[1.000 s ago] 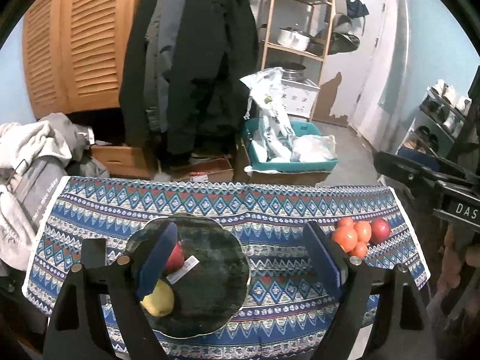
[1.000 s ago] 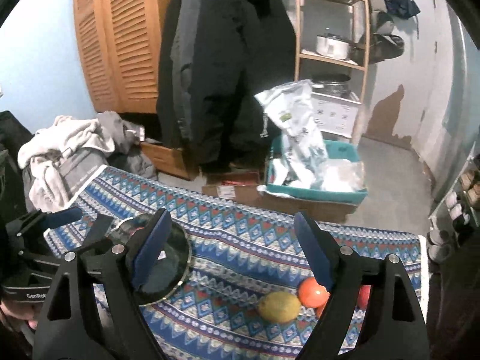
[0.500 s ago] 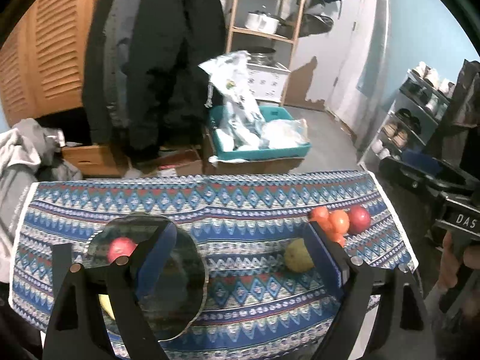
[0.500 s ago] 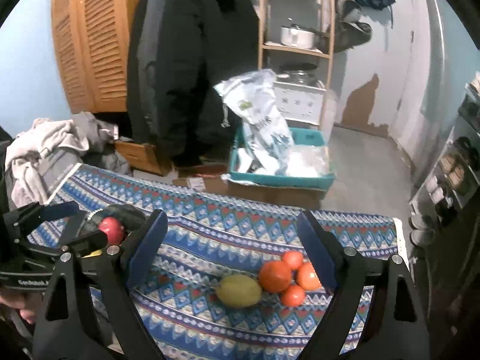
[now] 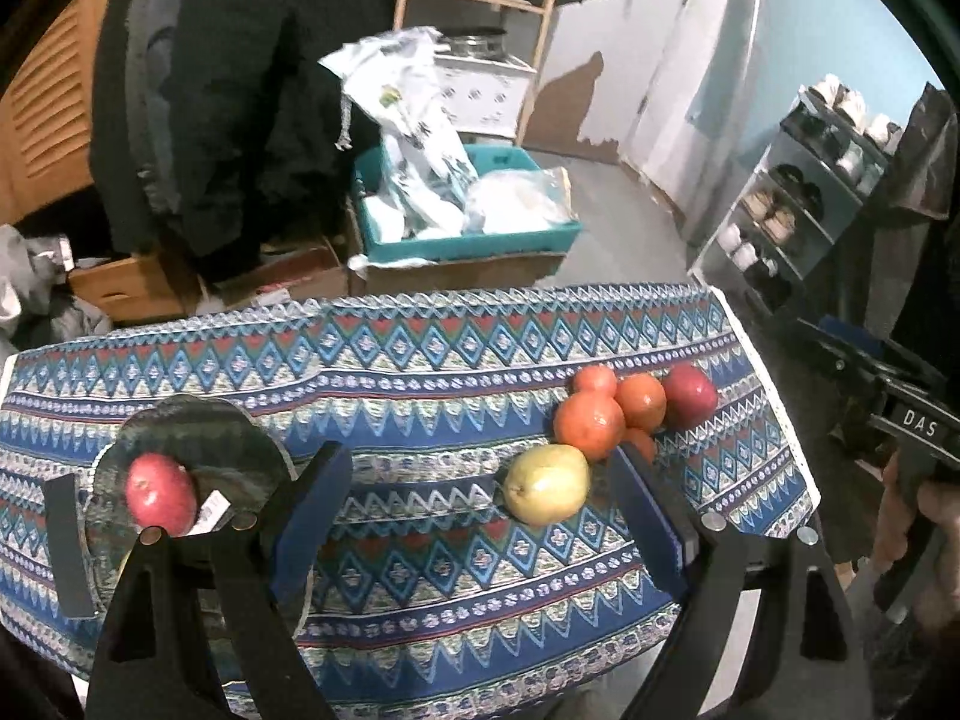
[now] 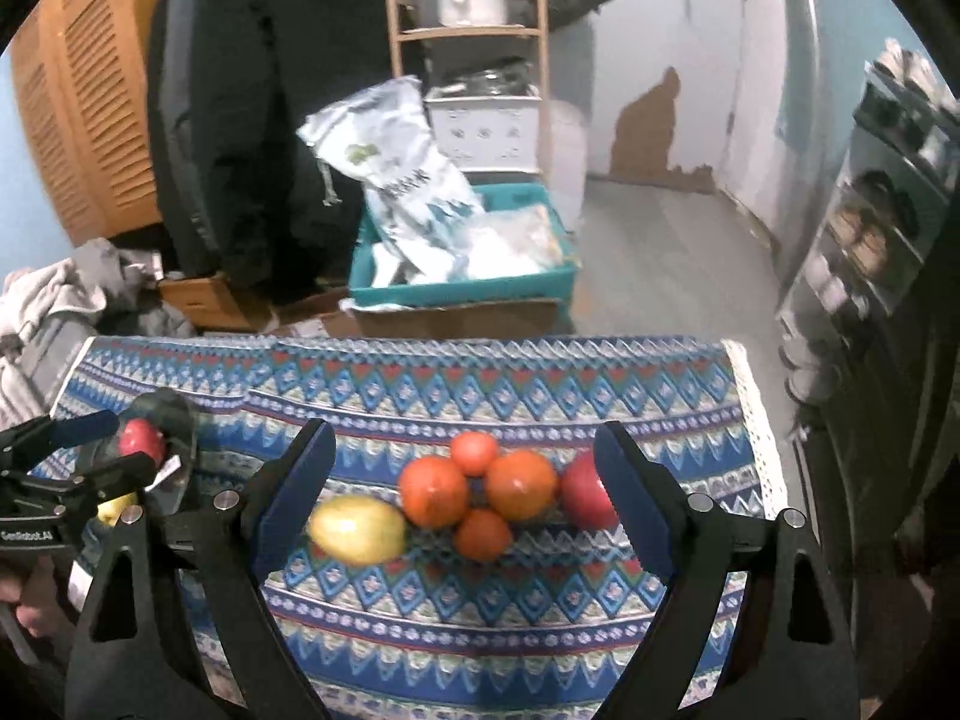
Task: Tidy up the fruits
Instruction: 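Move the left tool to the second pear while the right tool approaches the second red apple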
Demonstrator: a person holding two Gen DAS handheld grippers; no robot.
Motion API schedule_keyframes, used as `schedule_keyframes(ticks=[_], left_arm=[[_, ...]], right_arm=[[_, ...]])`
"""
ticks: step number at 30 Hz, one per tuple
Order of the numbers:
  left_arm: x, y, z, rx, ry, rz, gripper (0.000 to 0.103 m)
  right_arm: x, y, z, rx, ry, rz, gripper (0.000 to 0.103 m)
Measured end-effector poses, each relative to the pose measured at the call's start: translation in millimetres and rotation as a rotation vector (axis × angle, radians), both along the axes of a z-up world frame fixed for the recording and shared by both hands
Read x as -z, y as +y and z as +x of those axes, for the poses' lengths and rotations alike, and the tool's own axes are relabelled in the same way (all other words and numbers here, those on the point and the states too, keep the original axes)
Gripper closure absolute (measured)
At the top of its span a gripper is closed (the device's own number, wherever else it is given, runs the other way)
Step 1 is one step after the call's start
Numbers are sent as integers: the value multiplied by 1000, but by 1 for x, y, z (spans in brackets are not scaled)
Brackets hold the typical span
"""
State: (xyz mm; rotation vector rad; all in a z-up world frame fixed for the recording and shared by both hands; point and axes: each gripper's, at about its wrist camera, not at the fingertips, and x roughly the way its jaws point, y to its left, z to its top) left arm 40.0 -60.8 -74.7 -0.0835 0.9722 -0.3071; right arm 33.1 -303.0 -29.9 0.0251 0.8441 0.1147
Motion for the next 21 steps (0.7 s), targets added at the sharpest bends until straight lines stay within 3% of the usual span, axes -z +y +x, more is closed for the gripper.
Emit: schedule_keyframes(ticks=[15, 21], left_arm=[[28, -64, 14, 100, 46, 58, 15], [18, -80, 29, 140, 45, 68, 15]], right_arm=[[18, -58, 5, 74, 52, 31, 16], [19, -68, 22, 49, 91, 39, 16]])
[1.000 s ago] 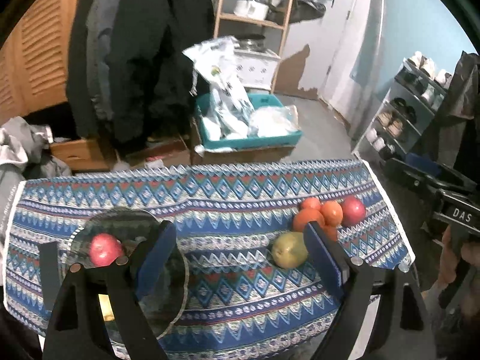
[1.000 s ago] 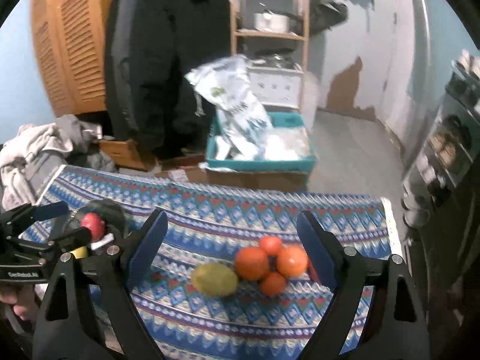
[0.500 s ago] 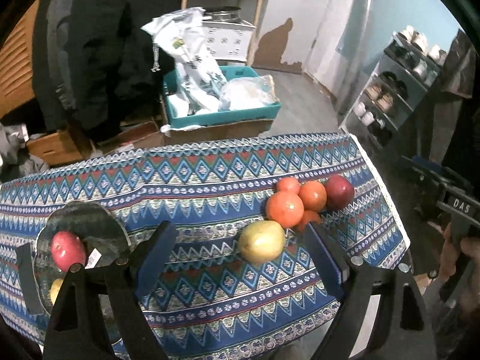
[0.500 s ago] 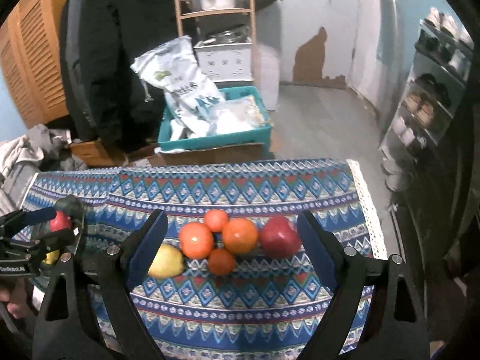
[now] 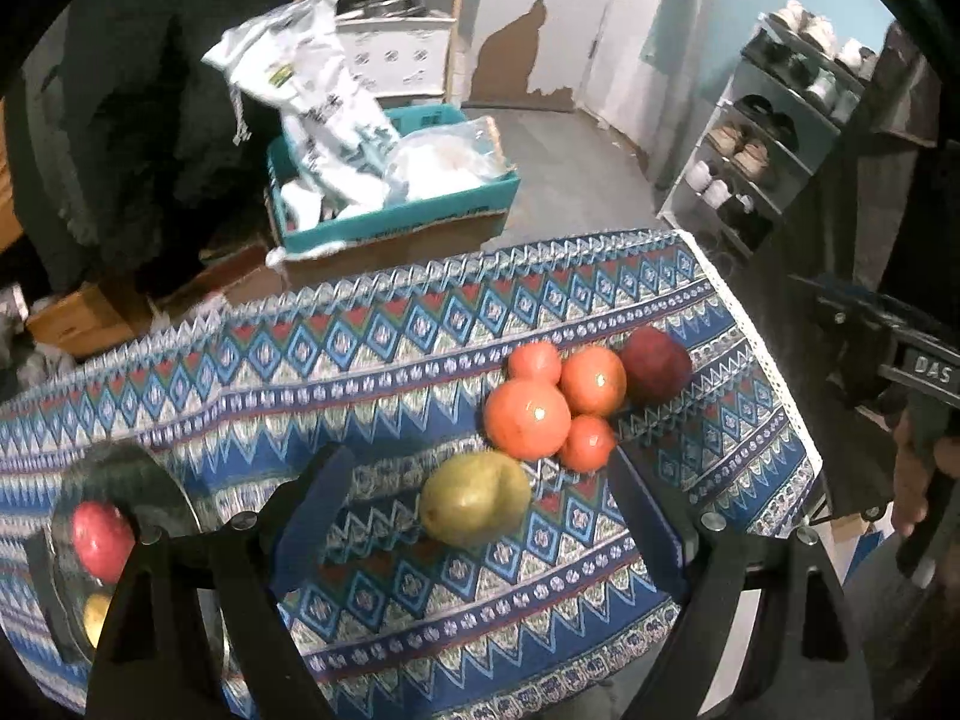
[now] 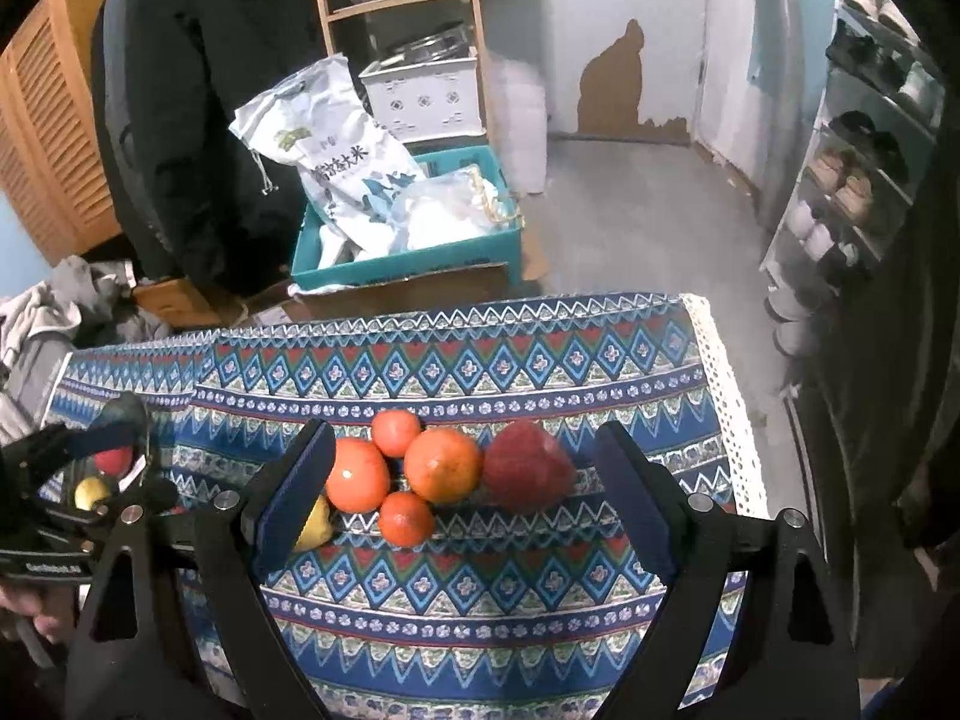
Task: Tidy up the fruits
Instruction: 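Move the left tool to the second pear while the right tool approaches the second red apple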
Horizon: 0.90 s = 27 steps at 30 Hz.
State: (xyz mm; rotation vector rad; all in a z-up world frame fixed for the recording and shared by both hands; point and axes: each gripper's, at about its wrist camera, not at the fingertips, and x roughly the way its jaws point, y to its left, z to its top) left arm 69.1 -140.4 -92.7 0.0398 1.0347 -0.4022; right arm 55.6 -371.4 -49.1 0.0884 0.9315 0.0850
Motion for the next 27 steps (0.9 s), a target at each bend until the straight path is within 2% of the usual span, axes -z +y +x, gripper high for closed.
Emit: schedule_keyframes(ticks=[4, 8, 14, 17, 20, 27], left_arm=[[-2, -7, 15, 4, -5, 15, 15], [13, -14, 29, 8, 31, 19, 15], [52, -18, 35, 20, 88, 28, 15], [75, -17, 36, 18, 127, 42, 15], [97, -14, 36, 9, 189, 21, 15], [131, -18, 37, 1, 269, 8, 15]], right_arm=[[4, -7, 12, -1, 31, -9, 16], [12, -10, 27, -7, 71, -6, 16], [38, -8, 46, -39, 135, -61, 16], [57, -13, 49, -28, 171, -43, 16], [73, -18, 49, -13, 206, -14, 16], [104, -19, 48, -8, 266, 9, 16]])
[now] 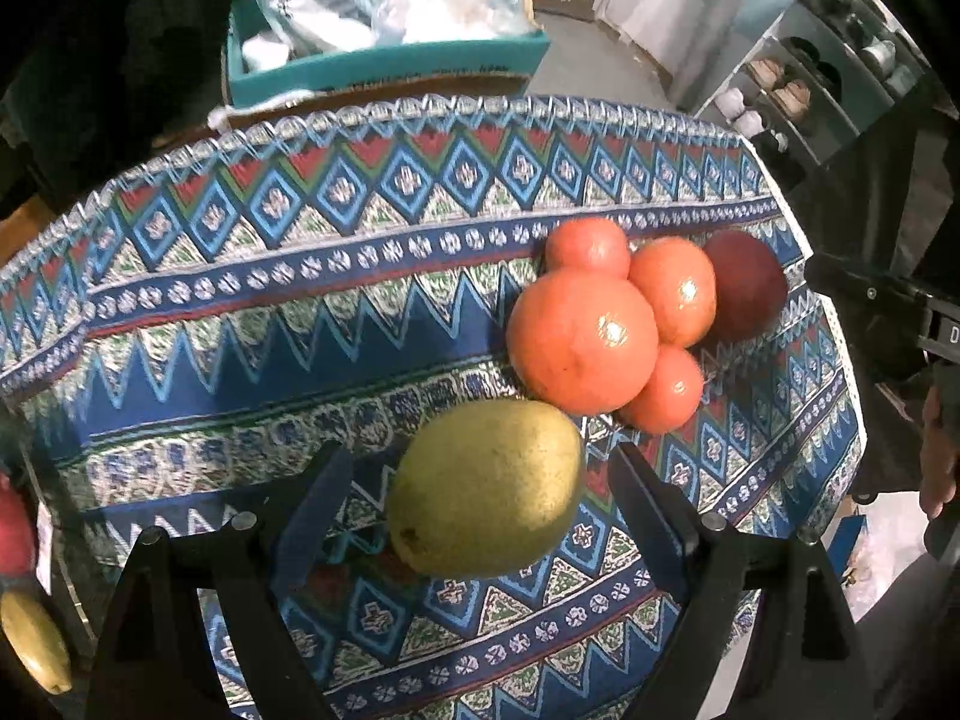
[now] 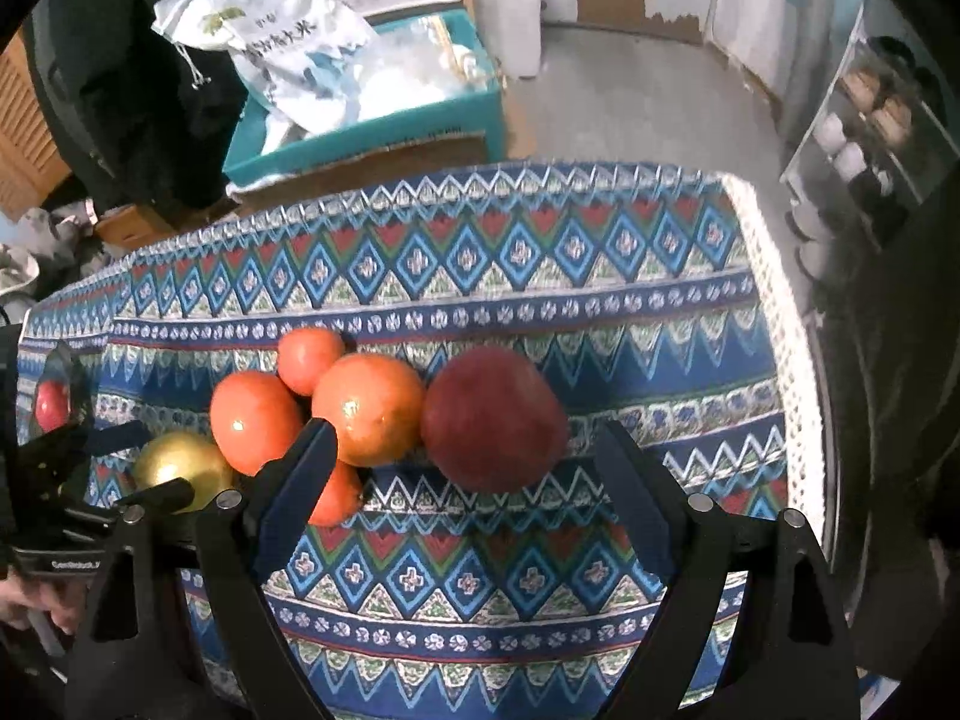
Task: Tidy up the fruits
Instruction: 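Move the left tool to the second pear while the right tool approaches the second red apple, then close the left gripper on the pear while the right gripper closes on the red apple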
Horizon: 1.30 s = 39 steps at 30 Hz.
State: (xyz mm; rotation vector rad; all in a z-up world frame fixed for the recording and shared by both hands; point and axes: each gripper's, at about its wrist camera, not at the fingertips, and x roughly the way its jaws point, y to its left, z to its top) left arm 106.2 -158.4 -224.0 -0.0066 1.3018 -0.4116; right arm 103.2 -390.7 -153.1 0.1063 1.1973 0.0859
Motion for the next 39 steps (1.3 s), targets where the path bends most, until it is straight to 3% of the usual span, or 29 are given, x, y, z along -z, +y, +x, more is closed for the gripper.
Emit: schedule_keyframes(ticks=[11, 15, 17, 21, 33, 39], left_arm=[[32, -16, 7, 20, 50, 11, 15], [33, -23, 5, 57, 16, 39, 15], [32, -27, 3, 79, -6, 55, 23], [32, -37, -1, 116, -38, 69, 24], [21, -13, -1, 69, -36, 32, 24], [13, -10, 1, 64, -53, 30, 24]], right_arm=[[31, -4, 1, -16, 70, -5, 16], [38, -7, 2, -20, 81, -15, 16], [43, -7, 4, -24, 91, -27, 16], [55, -11, 8, -24, 120, -45, 16], [73, -7, 26, -86, 140, -76, 16], [84, -8, 33, -114, 141, -34, 31]])
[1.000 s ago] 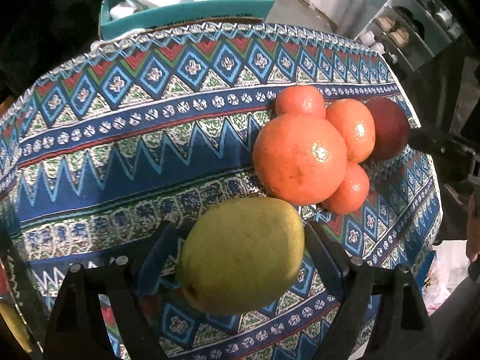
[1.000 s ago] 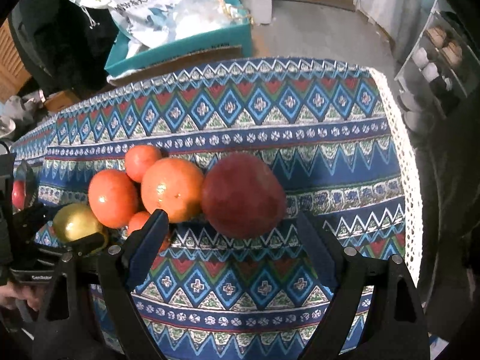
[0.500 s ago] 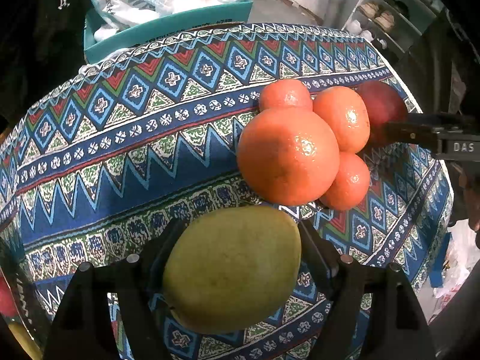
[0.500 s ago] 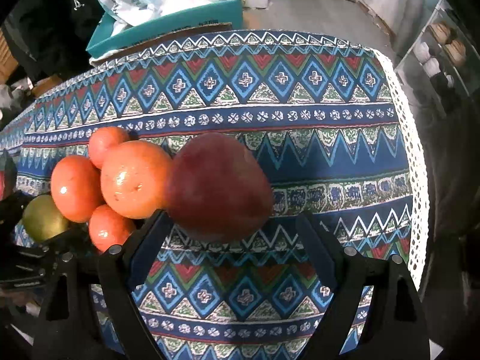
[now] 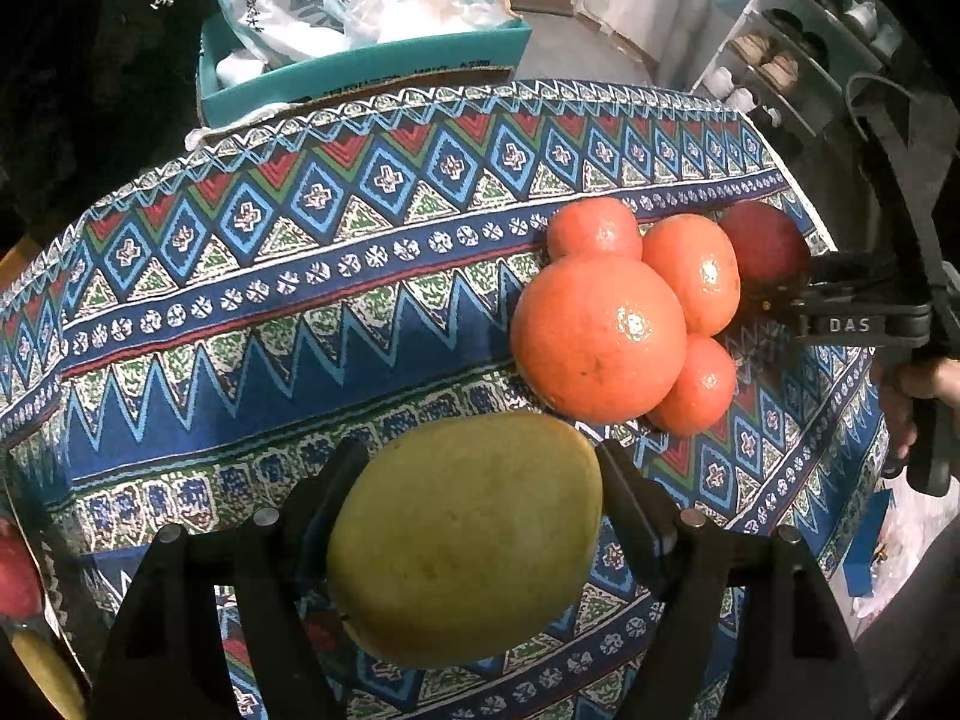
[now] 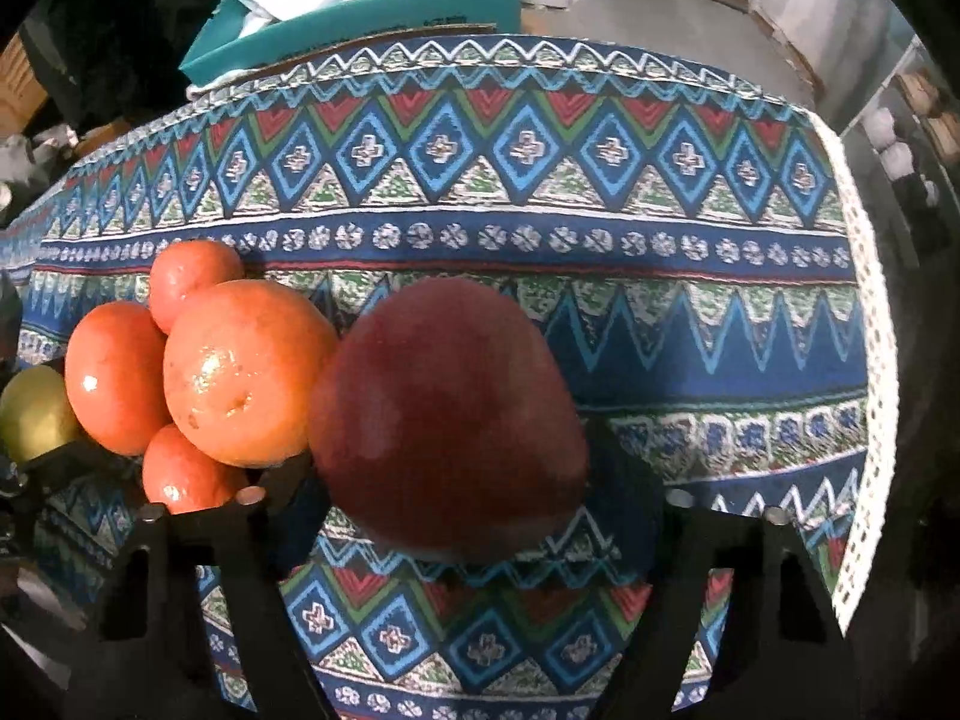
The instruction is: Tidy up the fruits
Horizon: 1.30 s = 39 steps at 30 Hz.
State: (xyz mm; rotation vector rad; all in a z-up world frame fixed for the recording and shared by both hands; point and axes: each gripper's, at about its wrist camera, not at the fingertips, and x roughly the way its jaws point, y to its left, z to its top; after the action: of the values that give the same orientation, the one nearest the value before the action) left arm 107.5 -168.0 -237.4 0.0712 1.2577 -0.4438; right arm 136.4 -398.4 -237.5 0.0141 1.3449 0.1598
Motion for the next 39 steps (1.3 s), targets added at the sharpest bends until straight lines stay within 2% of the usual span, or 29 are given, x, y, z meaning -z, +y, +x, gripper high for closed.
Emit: schedule_keyframes(ticks=[5, 10, 19, 28, 39], left_arm=[[-4, 1, 0, -7, -8, -6, 24], [-15, 5, -2, -25, -38, -15, 24], [-48, 13, -7, -44, -109, -42, 24], [-75, 29, -13, -82, -145, -73, 24], [-113, 53, -23, -120, -245, -76, 24]], right_arm=[[1, 10, -3, -23, -48, -44, 32], [-1, 16, -11, 21, -97, -44, 32], [-37, 13, -26, 71, -198, 15, 32], [-69, 38, -37, 35, -302, 56, 32], [-121, 73, -59, -6, -409, 109, 32]])
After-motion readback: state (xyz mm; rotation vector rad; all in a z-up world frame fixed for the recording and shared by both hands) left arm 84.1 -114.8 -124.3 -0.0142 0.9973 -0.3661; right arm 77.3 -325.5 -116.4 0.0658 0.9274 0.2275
